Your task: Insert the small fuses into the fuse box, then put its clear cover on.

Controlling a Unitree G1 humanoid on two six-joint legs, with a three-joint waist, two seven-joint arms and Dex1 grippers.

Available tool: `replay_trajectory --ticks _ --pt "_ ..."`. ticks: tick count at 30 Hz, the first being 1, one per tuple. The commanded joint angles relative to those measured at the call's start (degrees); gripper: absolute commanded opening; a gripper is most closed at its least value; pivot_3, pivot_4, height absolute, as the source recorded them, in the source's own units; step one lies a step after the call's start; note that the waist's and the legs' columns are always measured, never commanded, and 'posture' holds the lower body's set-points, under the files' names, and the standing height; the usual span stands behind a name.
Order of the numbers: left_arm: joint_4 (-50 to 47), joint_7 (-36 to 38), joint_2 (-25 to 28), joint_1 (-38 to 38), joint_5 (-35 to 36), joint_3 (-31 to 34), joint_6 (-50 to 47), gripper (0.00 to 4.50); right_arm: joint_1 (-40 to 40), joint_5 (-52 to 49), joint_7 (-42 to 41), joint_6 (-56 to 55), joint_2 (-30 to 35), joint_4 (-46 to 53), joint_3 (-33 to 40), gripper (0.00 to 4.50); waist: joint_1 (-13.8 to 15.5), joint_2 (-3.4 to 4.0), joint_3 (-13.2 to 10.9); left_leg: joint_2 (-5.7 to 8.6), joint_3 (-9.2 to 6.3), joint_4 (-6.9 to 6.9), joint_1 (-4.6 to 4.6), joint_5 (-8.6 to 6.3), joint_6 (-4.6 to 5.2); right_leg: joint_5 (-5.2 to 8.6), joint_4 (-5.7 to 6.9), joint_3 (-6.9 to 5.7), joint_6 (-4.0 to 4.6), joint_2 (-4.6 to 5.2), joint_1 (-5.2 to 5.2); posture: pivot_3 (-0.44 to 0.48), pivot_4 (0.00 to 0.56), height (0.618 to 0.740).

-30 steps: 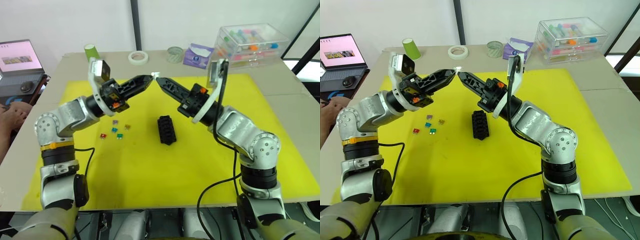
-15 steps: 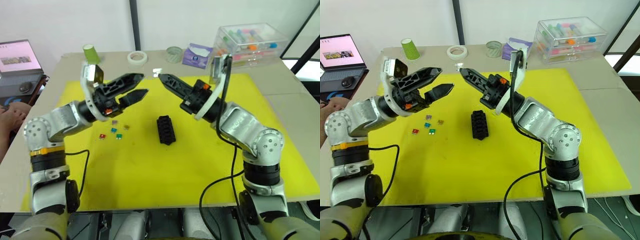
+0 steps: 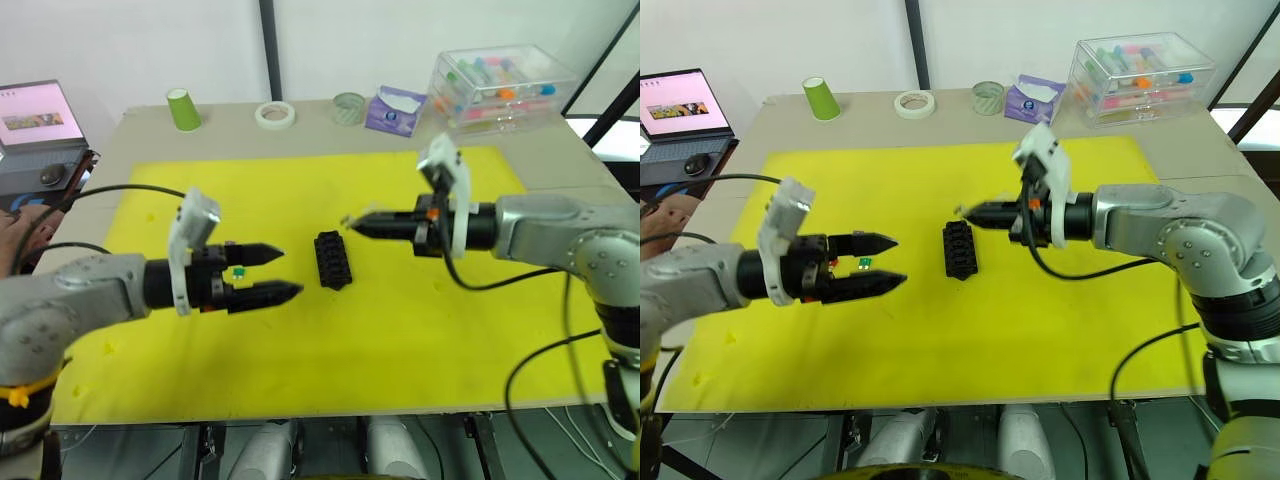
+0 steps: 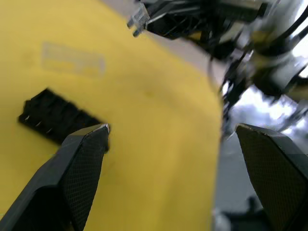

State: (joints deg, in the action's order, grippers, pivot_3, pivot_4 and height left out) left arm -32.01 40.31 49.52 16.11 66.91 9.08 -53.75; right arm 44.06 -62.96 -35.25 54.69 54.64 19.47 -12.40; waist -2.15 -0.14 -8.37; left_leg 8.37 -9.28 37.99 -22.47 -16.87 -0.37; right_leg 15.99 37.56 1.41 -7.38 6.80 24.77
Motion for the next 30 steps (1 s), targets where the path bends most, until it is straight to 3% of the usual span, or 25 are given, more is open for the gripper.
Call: replay_trajectory --ticks 1,3,5,11,30 --pt "-1.4 8.5 -1.0 -5.3 -19.1 -4.8 18.8 4.43 2.4 16.9 -12.9 -8.8 2.6 2.7 -7.7 0.0 0.2 -0.02 0.0 -0.01 0.07 0.0 0.0 -0.01 0.01 0.0 -0.02 0.01 0.0 0.02 0.0 0.0 0.15 0.74" --pt "0.5 9.4 -4.7 -9.4 -30.5 -8.9 32.3 4.43 4.8 24.8 -15.6 -11.7 1.7 2.7 -12.0 0.0 0.8 0.0 0.0 -0.02 0.07 0.02 -0.04 -0.03 0.05 -0.01 -0.06 0.05 -0.01 0.05 0.0 0.0 0.15 0.74" --pt "2.3 9.5 -8.0 -11.3 -34.7 -10.3 37.8 4.43 5.9 30.2 -18.4 -14.1 0.9 2.5 -14.5 0.0 1.4 -0.04 -0.1 -0.02 0.21 0.02 -0.03 -0.06 0.09 -0.01 -0.08 0.08 -0.01 0.08 0.01 0.0 0.15 0.74" --pt "8.0 10.9 -13.2 -9.8 -38.7 -11.9 42.8 4.43 6.0 39.2 -22.5 -16.9 -2.9 -1.5 -16.0 0.0 3.0 -0.15 -0.1 -0.03 0.04 0.15 -0.04 -0.07 0.12 -0.09 -0.24 0.0 -0.01 0.05 -0.15 0.0 0.15 0.74" --pt "11.3 13.3 -17.3 -5.9 -41.4 -14.2 42.6 4.43 5.1 51.0 -30.6 -17.4 -5.9 -3.6 -15.7 0.0 2.8 -0.15 -0.1 -0.03 0.01 0.14 -0.02 -0.07 0.11 -0.14 -0.3 -0.08 -0.04 0.02 -0.19 0.0 0.15 0.74"
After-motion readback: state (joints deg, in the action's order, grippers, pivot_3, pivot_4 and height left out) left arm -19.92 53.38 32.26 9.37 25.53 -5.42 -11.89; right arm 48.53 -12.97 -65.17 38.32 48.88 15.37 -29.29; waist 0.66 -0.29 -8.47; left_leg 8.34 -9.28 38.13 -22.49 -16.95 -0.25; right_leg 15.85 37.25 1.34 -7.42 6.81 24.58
